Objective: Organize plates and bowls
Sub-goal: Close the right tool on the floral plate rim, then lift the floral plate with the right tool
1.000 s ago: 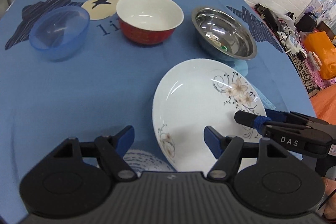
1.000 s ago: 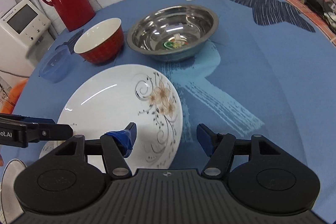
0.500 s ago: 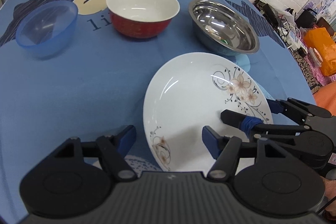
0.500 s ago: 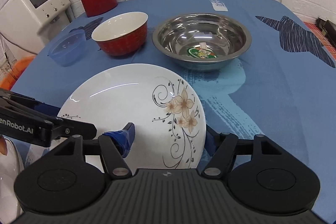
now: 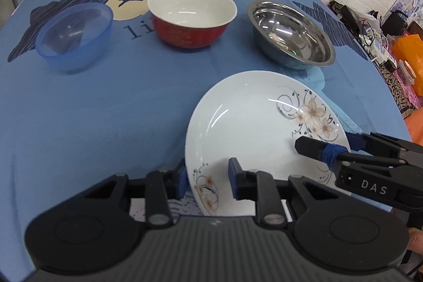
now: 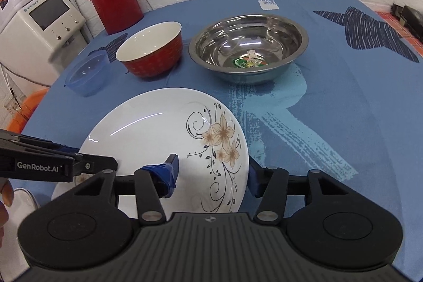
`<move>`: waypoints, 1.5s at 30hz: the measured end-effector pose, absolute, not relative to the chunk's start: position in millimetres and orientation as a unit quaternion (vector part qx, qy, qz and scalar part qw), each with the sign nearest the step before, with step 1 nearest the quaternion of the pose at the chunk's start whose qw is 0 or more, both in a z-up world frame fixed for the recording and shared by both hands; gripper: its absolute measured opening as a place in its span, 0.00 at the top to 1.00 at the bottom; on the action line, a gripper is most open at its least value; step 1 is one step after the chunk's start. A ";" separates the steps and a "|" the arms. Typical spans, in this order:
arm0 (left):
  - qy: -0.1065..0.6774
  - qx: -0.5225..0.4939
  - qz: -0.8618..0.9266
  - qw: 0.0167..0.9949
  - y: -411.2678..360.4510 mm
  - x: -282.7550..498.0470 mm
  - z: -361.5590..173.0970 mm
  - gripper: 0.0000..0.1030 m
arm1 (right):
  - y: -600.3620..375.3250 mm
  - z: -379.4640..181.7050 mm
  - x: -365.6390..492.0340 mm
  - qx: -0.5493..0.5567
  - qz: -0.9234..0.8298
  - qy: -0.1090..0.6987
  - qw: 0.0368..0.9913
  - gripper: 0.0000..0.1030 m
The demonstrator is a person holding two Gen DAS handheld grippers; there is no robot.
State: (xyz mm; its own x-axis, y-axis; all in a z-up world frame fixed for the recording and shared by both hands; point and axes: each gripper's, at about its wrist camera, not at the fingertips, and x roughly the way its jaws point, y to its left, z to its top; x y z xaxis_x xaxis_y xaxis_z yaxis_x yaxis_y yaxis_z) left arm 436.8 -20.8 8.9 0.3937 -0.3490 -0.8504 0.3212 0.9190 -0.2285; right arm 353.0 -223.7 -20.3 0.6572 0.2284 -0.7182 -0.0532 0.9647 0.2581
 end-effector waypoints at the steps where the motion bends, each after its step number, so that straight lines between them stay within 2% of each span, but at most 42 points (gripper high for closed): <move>1: 0.515 -0.014 -0.199 0.834 -20.8 437.2 9.5 0.79 | -223.2 -19.4 351.0 0.115 0.078 0.407 0.903 0.61; 7: 0.515 -0.004 -0.200 0.833 -24.5 434.7 11.3 0.79 | -220.5 -16.2 345.7 0.117 0.070 0.412 0.901 0.58; 15: 0.502 -0.002 -0.222 0.836 -20.9 428.0 6.4 0.79 | -214.9 -22.3 335.6 0.062 0.076 0.397 0.912 0.57; 23: 0.484 0.024 -0.246 0.839 -23.9 410.7 4.9 0.69 | -211.8 -24.8 304.0 0.043 0.064 0.380 0.922 0.53; 24: 0.482 0.027 -0.246 0.840 -25.7 409.7 4.6 0.64 | -209.5 -25.8 303.5 0.043 0.066 0.376 0.923 0.53; 27: 0.478 0.030 -0.235 0.846 -26.5 407.8 4.6 0.69 | -200.9 -27.6 307.2 0.033 0.067 0.366 0.928 0.52; 29: 0.479 0.017 -0.235 0.846 -22.9 407.3 4.9 0.70 | -203.4 -27.1 307.9 0.047 0.063 0.365 0.928 0.55; 36: 0.460 0.021 -0.236 0.856 -25.3 407.7 19.2 0.69 | -204.6 -22.7 306.5 0.082 0.056 0.376 0.921 0.53; 45: 0.469 0.015 -0.235 0.851 -21.8 404.6 13.0 0.69 | -200.6 -17.3 303.3 0.056 0.053 0.361 0.929 0.52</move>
